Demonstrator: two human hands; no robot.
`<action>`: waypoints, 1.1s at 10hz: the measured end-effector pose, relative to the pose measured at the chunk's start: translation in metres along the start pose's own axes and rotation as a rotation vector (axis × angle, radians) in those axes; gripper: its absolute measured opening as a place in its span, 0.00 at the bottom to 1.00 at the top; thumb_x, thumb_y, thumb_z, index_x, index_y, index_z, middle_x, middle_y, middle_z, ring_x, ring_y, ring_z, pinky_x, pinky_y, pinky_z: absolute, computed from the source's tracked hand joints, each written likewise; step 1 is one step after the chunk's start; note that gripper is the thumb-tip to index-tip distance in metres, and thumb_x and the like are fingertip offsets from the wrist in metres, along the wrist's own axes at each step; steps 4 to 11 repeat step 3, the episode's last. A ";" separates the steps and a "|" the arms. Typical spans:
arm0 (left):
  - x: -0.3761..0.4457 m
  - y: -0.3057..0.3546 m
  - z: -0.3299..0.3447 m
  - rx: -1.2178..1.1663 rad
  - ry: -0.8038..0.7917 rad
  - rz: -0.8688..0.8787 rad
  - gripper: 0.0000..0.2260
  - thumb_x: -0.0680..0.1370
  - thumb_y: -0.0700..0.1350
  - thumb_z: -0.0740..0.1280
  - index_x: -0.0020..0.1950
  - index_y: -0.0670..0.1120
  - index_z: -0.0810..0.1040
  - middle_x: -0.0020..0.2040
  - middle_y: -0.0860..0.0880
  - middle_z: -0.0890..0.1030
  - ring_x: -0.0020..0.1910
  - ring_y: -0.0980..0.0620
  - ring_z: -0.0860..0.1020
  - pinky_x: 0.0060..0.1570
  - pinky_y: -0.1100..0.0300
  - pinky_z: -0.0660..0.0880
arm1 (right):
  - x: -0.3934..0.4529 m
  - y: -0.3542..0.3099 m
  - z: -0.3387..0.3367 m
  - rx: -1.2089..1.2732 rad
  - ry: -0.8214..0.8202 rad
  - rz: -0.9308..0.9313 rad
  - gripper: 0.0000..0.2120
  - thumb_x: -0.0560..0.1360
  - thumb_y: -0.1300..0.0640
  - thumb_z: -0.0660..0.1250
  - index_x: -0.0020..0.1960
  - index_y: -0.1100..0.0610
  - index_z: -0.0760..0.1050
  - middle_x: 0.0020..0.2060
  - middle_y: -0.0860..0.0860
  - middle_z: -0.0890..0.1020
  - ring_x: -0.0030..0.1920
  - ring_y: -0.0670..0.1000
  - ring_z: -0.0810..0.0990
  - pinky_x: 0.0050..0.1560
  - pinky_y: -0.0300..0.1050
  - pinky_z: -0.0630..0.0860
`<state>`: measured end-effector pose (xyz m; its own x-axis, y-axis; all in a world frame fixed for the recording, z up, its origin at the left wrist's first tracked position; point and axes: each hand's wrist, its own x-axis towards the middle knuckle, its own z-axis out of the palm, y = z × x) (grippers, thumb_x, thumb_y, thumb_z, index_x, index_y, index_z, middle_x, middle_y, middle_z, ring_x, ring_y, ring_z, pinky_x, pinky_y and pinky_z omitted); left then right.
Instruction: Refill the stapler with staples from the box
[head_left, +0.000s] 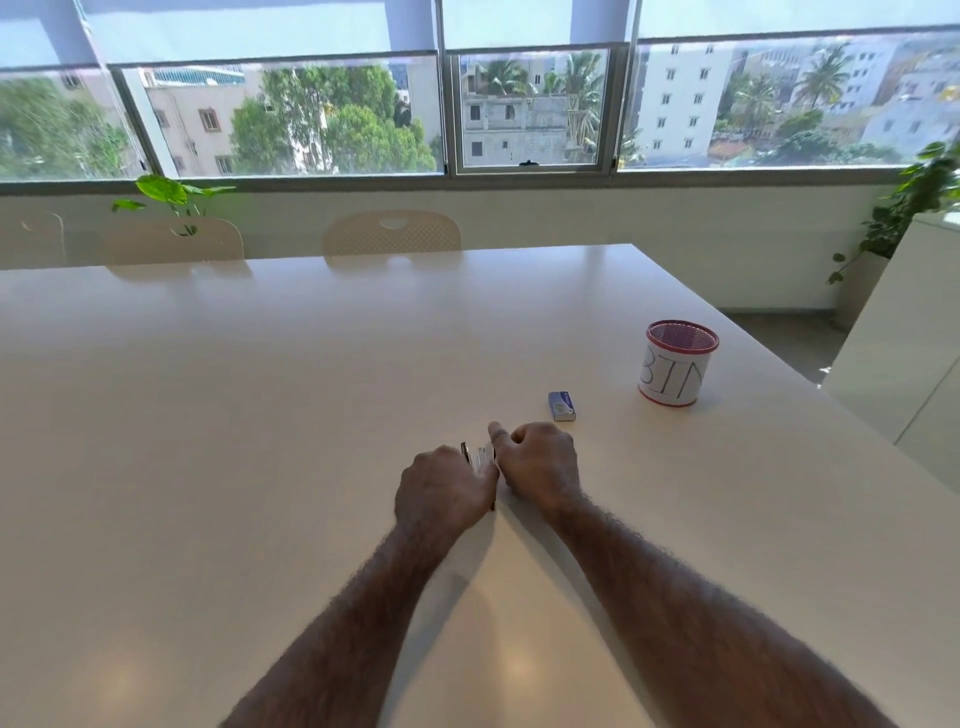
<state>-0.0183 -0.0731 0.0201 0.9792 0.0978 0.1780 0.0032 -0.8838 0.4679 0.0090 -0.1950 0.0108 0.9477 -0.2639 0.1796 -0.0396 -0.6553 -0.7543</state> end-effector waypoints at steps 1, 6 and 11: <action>0.012 -0.005 -0.009 0.038 -0.057 0.008 0.21 0.70 0.59 0.59 0.40 0.42 0.80 0.42 0.43 0.83 0.42 0.42 0.80 0.38 0.57 0.73 | 0.005 0.001 -0.006 -0.130 0.082 -0.114 0.28 0.75 0.38 0.60 0.24 0.56 0.67 0.20 0.44 0.69 0.24 0.45 0.69 0.29 0.41 0.62; 0.056 -0.007 -0.043 0.027 -0.222 0.084 0.21 0.73 0.55 0.64 0.36 0.36 0.78 0.35 0.40 0.82 0.39 0.42 0.81 0.36 0.58 0.74 | 0.042 -0.010 -0.034 -0.218 -0.066 -0.364 0.22 0.74 0.37 0.62 0.33 0.54 0.76 0.26 0.45 0.77 0.30 0.49 0.75 0.34 0.40 0.67; 0.056 -0.007 -0.043 0.027 -0.222 0.084 0.21 0.73 0.55 0.64 0.36 0.36 0.78 0.35 0.40 0.82 0.39 0.42 0.81 0.36 0.58 0.74 | 0.042 -0.010 -0.034 -0.218 -0.066 -0.364 0.22 0.74 0.37 0.62 0.33 0.54 0.76 0.26 0.45 0.77 0.30 0.49 0.75 0.34 0.40 0.67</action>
